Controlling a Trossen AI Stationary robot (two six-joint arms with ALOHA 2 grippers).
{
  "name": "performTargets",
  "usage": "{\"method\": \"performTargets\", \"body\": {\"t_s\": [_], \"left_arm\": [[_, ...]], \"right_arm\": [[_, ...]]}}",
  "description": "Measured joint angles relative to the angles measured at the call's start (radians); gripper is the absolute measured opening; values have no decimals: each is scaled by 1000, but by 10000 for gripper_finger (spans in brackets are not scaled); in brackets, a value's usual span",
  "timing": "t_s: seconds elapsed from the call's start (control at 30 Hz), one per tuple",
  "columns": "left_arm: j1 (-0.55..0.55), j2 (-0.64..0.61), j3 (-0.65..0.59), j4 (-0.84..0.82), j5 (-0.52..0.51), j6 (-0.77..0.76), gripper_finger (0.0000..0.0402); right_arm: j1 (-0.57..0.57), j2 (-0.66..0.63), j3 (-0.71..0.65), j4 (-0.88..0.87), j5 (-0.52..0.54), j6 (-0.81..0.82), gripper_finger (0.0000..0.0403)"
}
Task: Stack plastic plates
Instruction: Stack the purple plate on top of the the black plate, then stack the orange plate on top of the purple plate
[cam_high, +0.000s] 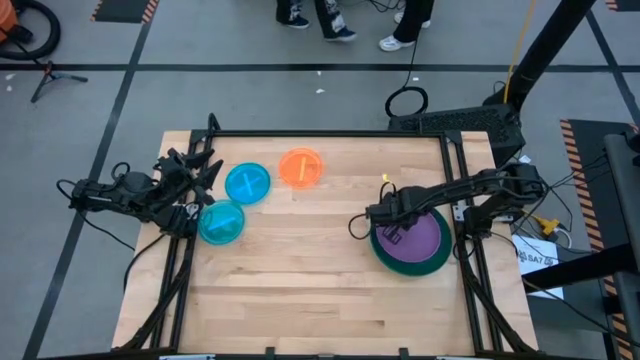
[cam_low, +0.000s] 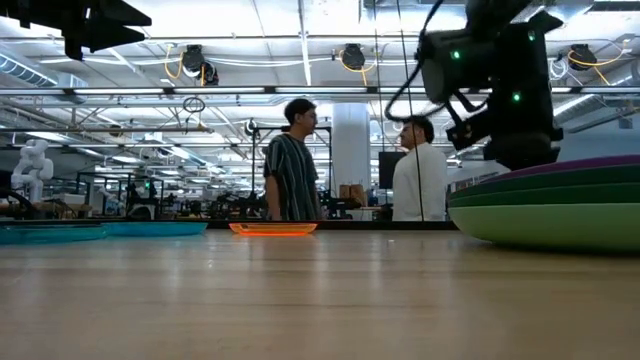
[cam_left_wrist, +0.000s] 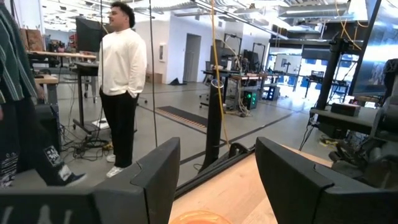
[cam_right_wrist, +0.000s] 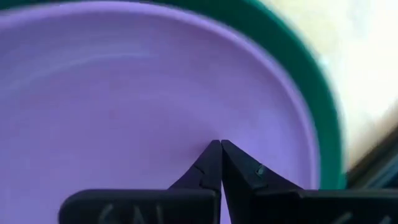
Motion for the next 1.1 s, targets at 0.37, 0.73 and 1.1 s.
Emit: {"method": "performTargets", "body": {"t_s": [0.37,0.73,1.1], "left_arm": [[0,0,0,0,0,0,214],[0,0,0,0,0,-1,214],[0,0,0,0,2,-5,214]], "right_arm": [[43,-2,21,26,-206,4,0],[54,-2,29,2,-217,-7,0],[63,-6,161,-52,-64,-101,0]]}}
